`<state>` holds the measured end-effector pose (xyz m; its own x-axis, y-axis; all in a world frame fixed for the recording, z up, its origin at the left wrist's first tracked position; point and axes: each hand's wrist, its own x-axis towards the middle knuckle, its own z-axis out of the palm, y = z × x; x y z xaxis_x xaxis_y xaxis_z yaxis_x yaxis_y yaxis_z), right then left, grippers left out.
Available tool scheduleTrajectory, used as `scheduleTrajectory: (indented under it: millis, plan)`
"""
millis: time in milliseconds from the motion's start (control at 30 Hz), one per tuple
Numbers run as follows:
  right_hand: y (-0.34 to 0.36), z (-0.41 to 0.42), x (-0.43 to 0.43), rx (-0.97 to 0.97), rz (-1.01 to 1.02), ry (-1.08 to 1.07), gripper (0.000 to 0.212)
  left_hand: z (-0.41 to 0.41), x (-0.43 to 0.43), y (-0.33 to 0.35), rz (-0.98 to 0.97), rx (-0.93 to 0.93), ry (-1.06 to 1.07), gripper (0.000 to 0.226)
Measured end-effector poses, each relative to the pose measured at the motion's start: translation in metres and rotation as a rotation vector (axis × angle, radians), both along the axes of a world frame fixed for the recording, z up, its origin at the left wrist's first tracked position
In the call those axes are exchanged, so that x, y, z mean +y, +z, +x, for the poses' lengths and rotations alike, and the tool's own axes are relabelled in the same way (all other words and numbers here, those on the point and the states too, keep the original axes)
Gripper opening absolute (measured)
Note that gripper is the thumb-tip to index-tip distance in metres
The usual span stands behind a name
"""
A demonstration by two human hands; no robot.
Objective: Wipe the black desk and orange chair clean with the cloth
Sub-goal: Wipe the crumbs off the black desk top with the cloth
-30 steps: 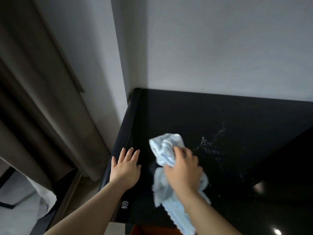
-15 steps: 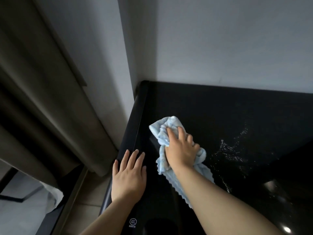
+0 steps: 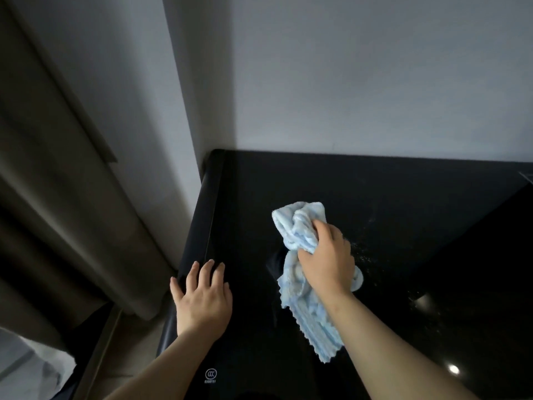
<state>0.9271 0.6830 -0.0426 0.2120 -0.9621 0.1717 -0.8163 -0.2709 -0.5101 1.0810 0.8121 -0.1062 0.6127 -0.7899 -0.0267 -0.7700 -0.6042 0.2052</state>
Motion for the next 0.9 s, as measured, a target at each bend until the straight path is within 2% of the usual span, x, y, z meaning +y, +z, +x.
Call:
scheduleTrajectory:
  millis: [133, 267, 500, 600, 733, 767, 833, 900]
  plan:
    - [0.024, -0.021, -0.029, -0.131, -0.080, 0.011, 0.048, -0.006, -0.021, 0.009, -0.085, -0.025, -0.126, 0.039]
    - [0.041, -0.048, -0.082, -0.238, -0.111, 0.018, 0.044, -0.029, -0.076, 0.016, -0.145, 0.046, -0.218, 0.043]
    - [0.050, -0.073, -0.200, -0.268, -0.170, 0.081, 0.041, -0.028, -0.184, 0.021, 0.003, 0.175, 0.101, 0.053]
    - [0.044, -0.081, -0.253, -0.192, -0.218, 0.090, 0.037, -0.030, -0.219, 0.016, 0.082, 0.239, 0.178, 0.054]
    - [0.025, -0.086, -0.308, -0.002, -0.298, -0.004, 0.039, -0.035, -0.223, -0.004, 0.018, 0.081, 0.244, 0.056]
    - [0.018, -0.085, -0.323, 0.079, -0.251, -0.016, 0.041, -0.035, -0.224, -0.008, -0.004, 0.054, 0.242, 0.056]
    - [0.000, -0.083, -0.345, 0.297, -0.028, -0.020, 0.048, -0.037, -0.225, -0.009, -0.006, 0.047, 0.239, 0.056]
    - [-0.018, -0.079, -0.361, 0.400, 0.165, -0.020, 0.054, -0.037, -0.226, -0.012, -0.006, 0.028, 0.242, 0.057]
